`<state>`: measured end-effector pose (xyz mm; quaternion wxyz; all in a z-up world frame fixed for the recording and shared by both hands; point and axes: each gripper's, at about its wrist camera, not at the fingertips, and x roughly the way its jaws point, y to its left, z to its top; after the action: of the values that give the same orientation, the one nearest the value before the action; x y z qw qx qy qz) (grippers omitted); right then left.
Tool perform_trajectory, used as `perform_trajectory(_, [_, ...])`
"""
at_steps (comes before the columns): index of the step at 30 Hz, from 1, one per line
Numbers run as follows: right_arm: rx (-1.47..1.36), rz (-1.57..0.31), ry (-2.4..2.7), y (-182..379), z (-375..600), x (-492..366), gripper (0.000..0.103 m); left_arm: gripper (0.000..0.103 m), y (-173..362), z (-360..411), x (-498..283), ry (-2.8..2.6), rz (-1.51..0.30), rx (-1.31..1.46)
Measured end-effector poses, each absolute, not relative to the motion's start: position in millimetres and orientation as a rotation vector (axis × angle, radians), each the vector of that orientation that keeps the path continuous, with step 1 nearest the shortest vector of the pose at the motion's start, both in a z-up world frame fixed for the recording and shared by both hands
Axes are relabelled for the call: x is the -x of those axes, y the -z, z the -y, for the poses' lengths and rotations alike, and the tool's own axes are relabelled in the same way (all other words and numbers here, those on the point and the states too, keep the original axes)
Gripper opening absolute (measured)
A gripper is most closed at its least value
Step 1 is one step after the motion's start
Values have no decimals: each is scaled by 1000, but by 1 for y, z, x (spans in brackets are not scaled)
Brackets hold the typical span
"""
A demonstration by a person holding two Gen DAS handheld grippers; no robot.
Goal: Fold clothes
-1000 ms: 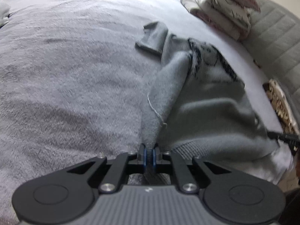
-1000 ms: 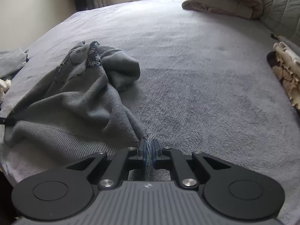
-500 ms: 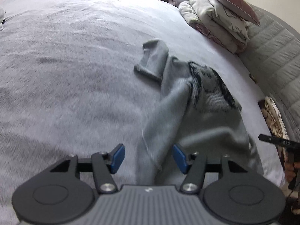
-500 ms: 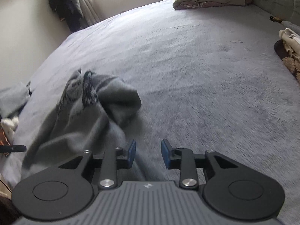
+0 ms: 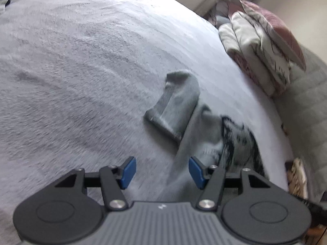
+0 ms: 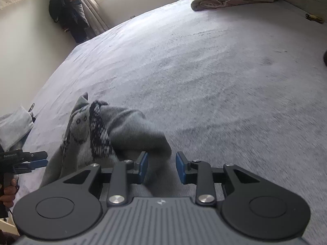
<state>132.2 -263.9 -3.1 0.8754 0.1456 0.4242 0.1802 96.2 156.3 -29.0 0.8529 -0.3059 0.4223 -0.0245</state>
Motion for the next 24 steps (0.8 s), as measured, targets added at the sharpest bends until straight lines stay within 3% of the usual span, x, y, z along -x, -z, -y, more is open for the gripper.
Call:
perform_trajectory(10, [-458, -922, -431, 28, 251, -169, 34, 56, 52, -148, -137, 52, -862, 759])
perform_trajectory(12, [-460, -935, -440, 33, 246, -172, 34, 41, 55, -149, -143, 51, -856, 771])
perform_trajectory(13, [-449, -926, -441, 31, 244, -171, 27, 35, 57, -149, -147, 52, -853, 776])
perform_trajectory(14, [-437, -914, -442, 30, 242, -171, 11, 21, 58, -148, -149, 54, -850, 780])
perform_trajectory(15, [-425, -903, -444, 28, 240, -171, 7, 10, 58, -147, -150, 59, -847, 782])
perform_trajectory(24, [-280, -722, -355, -10, 235, -178, 6, 5, 18, -142, -154, -30, -696, 557])
